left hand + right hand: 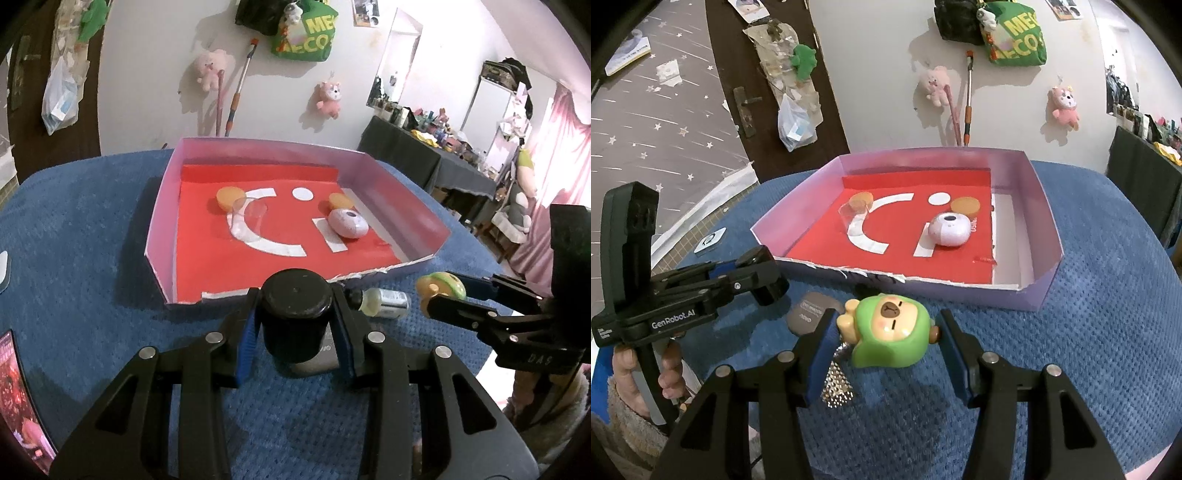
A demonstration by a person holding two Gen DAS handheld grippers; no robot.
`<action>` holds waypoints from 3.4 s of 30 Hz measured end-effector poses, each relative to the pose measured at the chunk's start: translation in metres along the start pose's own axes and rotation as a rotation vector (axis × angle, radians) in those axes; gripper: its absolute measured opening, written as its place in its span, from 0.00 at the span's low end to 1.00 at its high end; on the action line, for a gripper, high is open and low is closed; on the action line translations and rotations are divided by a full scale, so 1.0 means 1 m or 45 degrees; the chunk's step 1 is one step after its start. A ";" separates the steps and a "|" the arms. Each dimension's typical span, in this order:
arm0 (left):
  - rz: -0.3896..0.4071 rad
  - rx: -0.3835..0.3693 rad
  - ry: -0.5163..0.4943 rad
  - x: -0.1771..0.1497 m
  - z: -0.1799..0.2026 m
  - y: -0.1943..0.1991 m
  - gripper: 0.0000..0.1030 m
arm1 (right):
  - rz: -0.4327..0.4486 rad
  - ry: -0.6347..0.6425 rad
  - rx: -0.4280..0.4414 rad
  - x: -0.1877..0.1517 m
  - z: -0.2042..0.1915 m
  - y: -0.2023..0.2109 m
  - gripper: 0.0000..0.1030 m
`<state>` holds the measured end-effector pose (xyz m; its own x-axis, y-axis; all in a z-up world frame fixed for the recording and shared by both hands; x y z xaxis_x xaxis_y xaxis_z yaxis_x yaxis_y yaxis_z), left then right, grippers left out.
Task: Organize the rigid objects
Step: 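Carry the black jar and green bear into the box and lower them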
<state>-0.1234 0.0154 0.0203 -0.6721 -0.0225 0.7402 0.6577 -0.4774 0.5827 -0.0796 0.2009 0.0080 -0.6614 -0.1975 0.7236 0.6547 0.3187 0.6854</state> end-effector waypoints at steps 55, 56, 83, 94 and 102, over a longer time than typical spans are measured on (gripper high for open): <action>-0.149 0.043 0.047 0.038 -0.030 -0.097 0.33 | -0.131 0.044 -0.010 0.052 0.018 -0.099 0.55; -0.148 0.046 0.047 0.038 -0.030 -0.098 0.33 | -0.133 0.043 -0.012 0.052 0.019 -0.100 0.55; -0.101 0.126 0.020 0.053 -0.038 -0.117 0.33 | -0.109 0.016 -0.113 0.067 0.038 -0.125 0.55; -0.100 0.154 -0.011 0.051 -0.035 -0.117 0.34 | -0.112 0.018 -0.115 0.065 0.037 -0.125 0.55; -0.102 0.157 -0.012 0.051 -0.037 -0.118 0.34 | -0.112 0.018 -0.113 0.063 0.037 -0.125 0.55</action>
<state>-0.2479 0.0383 -0.0225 -0.7214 0.0195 0.6923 0.6394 -0.3654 0.6765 -0.2169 0.1831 -0.0351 -0.7128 -0.2340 0.6612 0.6249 0.2163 0.7502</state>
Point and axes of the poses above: each gripper's, at about its wrist camera, not at the fingertips, and y roughly against the way its jaws point, z to its right, x to its top, the point moved 7 cm from there along -y, roughly the way its jaws point, and after that the axes turned 10 degrees about -x, right-handed, at the moved point
